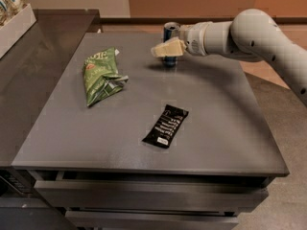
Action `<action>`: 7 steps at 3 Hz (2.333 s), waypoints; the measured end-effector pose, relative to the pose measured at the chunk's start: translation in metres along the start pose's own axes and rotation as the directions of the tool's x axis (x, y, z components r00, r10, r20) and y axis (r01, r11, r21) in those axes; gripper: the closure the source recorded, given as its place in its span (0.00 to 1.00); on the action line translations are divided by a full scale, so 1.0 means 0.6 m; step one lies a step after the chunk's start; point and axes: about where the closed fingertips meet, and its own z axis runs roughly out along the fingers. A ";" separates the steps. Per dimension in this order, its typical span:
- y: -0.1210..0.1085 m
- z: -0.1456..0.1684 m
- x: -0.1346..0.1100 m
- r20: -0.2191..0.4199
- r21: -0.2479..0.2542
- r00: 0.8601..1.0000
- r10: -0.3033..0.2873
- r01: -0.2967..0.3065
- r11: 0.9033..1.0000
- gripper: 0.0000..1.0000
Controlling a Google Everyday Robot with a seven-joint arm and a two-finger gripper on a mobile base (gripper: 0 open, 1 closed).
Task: Knock redbull can over
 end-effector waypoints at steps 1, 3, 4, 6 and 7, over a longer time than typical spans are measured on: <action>-0.009 0.004 -0.001 0.023 0.021 1.000 0.017 -0.017 1.000 0.41; -0.007 -0.010 -0.017 0.036 0.031 0.999 0.015 -0.017 0.999 0.87; 0.005 -0.037 -0.027 -0.010 0.016 1.000 -0.007 0.007 1.000 1.00; 0.034 -0.106 -0.032 -0.189 -0.051 0.978 -0.085 0.077 0.996 1.00; 0.043 -0.119 -0.021 -0.271 -0.089 0.956 -0.115 0.094 0.992 1.00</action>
Offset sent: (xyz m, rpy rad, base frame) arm 0.0091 -0.0106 0.0091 0.0542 -0.0371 -0.0595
